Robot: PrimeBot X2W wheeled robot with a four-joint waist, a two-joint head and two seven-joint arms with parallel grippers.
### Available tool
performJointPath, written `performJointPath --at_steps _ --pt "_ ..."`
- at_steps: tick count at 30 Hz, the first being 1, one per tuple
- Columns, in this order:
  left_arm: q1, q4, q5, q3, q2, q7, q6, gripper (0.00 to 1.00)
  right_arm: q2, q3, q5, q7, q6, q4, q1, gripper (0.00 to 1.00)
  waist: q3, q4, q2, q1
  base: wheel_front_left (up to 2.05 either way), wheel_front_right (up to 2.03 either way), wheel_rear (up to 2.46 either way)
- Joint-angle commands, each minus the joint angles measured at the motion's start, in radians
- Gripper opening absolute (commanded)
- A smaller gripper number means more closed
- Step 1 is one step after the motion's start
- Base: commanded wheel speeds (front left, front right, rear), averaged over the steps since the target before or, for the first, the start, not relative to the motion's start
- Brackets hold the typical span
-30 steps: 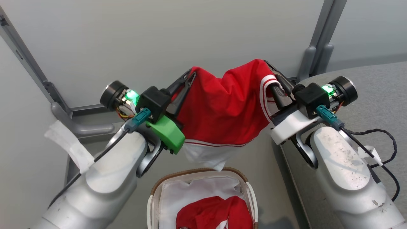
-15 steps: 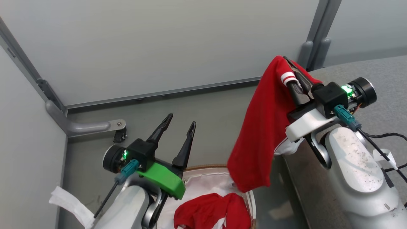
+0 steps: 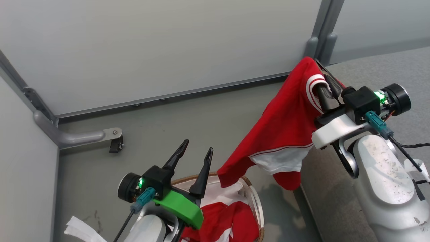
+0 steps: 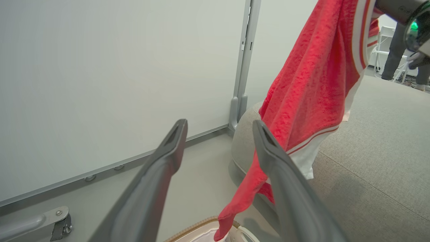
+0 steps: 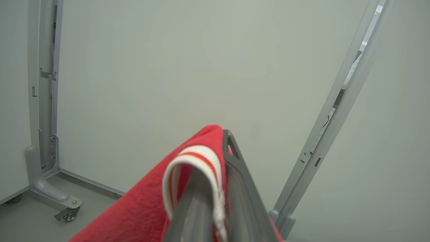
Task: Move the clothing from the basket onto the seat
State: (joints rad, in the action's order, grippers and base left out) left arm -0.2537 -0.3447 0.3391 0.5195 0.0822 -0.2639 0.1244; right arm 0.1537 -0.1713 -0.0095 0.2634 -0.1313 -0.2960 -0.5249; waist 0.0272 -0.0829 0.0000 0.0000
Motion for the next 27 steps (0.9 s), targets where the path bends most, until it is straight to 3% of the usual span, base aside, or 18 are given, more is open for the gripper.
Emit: performJointPath --at_steps 1,17,27 --pt "0.015 0.004 -0.012 -0.006 -0.003 -0.001 0.006 1.00 0.001 0.000 -0.008 0.002 0.001 0.008 -0.011 0.00 0.013 -0.030 0.0000 0.0000 0.00 0.00 0.00" --pt "-0.044 0.029 -0.034 0.028 -0.019 -0.001 0.007 1.00 0.026 0.011 -0.007 0.002 0.001 0.023 -0.062 0.00 0.099 -0.303 0.0000 0.0000 0.00 0.00 0.00" --pt "-0.082 0.033 -0.042 0.059 -0.006 -0.001 0.007 1.00 0.033 0.032 0.000 0.002 0.001 0.018 -0.080 0.00 0.157 -0.363 0.0000 0.0000 0.00 0.00 0.00"
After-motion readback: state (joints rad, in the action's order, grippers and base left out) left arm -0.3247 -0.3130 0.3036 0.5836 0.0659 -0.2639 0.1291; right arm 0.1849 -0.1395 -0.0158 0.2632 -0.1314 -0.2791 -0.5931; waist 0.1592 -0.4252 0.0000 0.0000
